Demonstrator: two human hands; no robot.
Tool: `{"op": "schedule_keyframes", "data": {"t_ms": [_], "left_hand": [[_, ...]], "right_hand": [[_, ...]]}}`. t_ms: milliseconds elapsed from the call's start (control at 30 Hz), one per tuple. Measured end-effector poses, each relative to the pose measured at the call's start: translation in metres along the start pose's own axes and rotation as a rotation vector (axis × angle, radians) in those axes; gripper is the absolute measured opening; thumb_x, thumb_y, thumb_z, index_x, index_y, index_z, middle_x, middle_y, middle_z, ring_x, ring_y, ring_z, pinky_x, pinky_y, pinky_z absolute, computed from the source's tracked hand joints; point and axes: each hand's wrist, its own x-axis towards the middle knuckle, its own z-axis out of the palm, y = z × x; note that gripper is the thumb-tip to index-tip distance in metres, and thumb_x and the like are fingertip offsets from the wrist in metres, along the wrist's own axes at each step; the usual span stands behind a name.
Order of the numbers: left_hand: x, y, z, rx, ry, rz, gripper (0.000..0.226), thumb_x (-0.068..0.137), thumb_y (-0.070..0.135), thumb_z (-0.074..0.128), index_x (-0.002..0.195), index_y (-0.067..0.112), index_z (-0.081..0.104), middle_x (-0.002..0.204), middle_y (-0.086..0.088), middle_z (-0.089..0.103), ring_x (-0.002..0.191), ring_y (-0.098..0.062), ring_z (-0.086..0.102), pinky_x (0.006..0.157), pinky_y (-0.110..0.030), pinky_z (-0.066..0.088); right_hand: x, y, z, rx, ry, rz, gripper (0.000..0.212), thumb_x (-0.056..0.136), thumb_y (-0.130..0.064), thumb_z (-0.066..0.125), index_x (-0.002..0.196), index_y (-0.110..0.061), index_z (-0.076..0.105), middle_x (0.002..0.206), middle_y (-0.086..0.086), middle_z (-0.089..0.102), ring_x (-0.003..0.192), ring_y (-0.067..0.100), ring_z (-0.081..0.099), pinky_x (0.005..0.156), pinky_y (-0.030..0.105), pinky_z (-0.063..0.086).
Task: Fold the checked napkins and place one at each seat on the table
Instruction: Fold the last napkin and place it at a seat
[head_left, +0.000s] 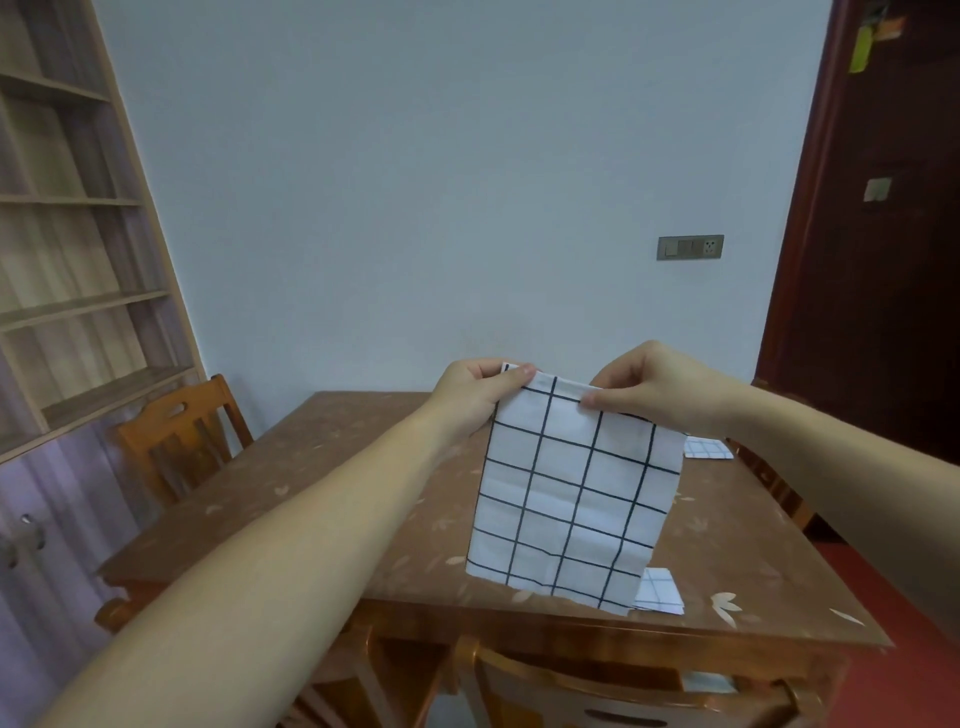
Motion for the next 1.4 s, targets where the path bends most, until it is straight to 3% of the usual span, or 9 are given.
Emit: {"op": "schedule_keyframes", "data": {"t_ms": [133, 267, 400, 567, 700, 833, 1067, 1267, 1400], "left_hand": [[-0.003, 0.0, 0.002, -0.01, -0.033, -0.019, 0.01, 0.09, 0.019, 0.068, 0.087, 0.014, 0.076, 0.077, 0.0, 0.074, 0.071, -0.013, 0.068, 0.064, -0.023, 0.053], [-0.004, 0.002, 0.006, -0.012, -0.074, -0.024, 0.011, 0.091, 0.02, 0.067, 0.091, 0.013, 0.075, 0.078, 0.0, 0.074, 0.07, -0.012, 0.068, 0.061, -0.021, 0.052], [0.0, 0.002, 0.009, -0.042, -0.059, -0.028, 0.013, 0.092, 0.021, 0.065, 0.095, 0.013, 0.074, 0.079, 0.001, 0.073, 0.073, -0.012, 0.067, 0.063, -0.02, 0.051], [0.005, -0.001, 0.014, -0.065, -0.013, -0.039, 0.026, 0.094, 0.034, 0.062, 0.086, 0.012, 0.074, 0.077, -0.003, 0.072, 0.073, -0.017, 0.067, 0.077, -0.031, 0.052], [0.008, -0.003, 0.02, -0.053, 0.071, -0.029, 0.036, 0.095, 0.041, 0.058, 0.093, 0.009, 0.074, 0.089, -0.009, 0.076, 0.085, -0.023, 0.072, 0.084, -0.036, 0.055], [0.013, -0.002, 0.024, -0.047, 0.128, -0.043, 0.046, 0.095, 0.047, 0.056, 0.104, 0.005, 0.071, 0.1, -0.013, 0.075, 0.096, -0.029, 0.072, 0.089, -0.042, 0.057], [0.013, 0.004, 0.028, -0.048, 0.081, -0.033, 0.042, 0.096, 0.045, 0.055, 0.104, 0.008, 0.071, 0.094, -0.009, 0.076, 0.084, -0.023, 0.073, 0.074, -0.032, 0.058], [0.013, 0.003, 0.038, -0.007, 0.004, -0.016, 0.039, 0.096, 0.046, 0.054, 0.1, 0.012, 0.071, 0.084, -0.004, 0.075, 0.075, -0.018, 0.072, 0.065, -0.027, 0.055], [0.012, -0.005, 0.039, 0.089, 0.047, 0.063, 0.067, 0.085, 0.061, 0.059, 0.084, -0.006, 0.062, 0.075, -0.008, 0.055, 0.068, -0.021, 0.052, 0.067, -0.031, 0.043]], "right_hand": [[0.0, 0.0, -0.004, -0.031, -0.051, 0.004, 0.015, 0.085, -0.041, 0.071, 0.081, -0.028, 0.078, 0.093, 0.013, 0.073, 0.075, 0.017, 0.059, 0.078, 0.035, 0.048], [0.001, -0.006, -0.002, -0.018, -0.07, 0.02, 0.017, 0.088, -0.036, 0.069, 0.078, -0.023, 0.076, 0.062, -0.01, 0.065, 0.061, 0.0, 0.052, 0.069, 0.024, 0.044], [-0.001, -0.005, -0.002, 0.074, -0.054, 0.015, 0.02, 0.089, -0.039, 0.068, 0.084, -0.023, 0.079, 0.093, 0.01, 0.075, 0.08, 0.012, 0.061, 0.092, 0.043, 0.051], [-0.002, -0.007, -0.005, 0.092, -0.034, 0.005, 0.024, 0.091, -0.038, 0.065, 0.088, -0.018, 0.078, 0.095, 0.013, 0.075, 0.081, 0.017, 0.064, 0.093, 0.049, 0.051], [-0.001, -0.006, -0.006, 0.091, 0.002, 0.022, 0.035, 0.092, -0.043, 0.061, 0.087, -0.012, 0.074, 0.084, 0.011, 0.072, 0.074, 0.019, 0.058, 0.079, 0.042, 0.053], [0.001, -0.006, -0.008, 0.064, 0.039, 0.027, 0.053, 0.096, -0.046, 0.053, 0.077, 0.004, 0.053, 0.068, 0.006, 0.04, 0.062, 0.018, 0.034, 0.066, 0.029, 0.031], [0.005, -0.006, -0.011, -0.014, 0.008, 0.034, 0.053, 0.097, -0.049, 0.049, 0.073, -0.002, 0.057, 0.062, 0.001, 0.042, 0.056, 0.013, 0.038, 0.06, 0.027, 0.034], [0.01, -0.018, -0.004, -0.197, 0.062, -0.079, 0.049, 0.1, -0.039, 0.047, 0.059, -0.017, 0.029, 0.053, -0.005, 0.023, 0.047, 0.01, 0.021, 0.046, 0.023, 0.021], [0.013, -0.014, -0.004, -0.188, 0.122, -0.104, 0.049, 0.101, -0.033, 0.047, 0.058, -0.016, 0.03, 0.053, -0.005, 0.024, 0.046, 0.01, 0.024, 0.046, 0.023, 0.023]]}}
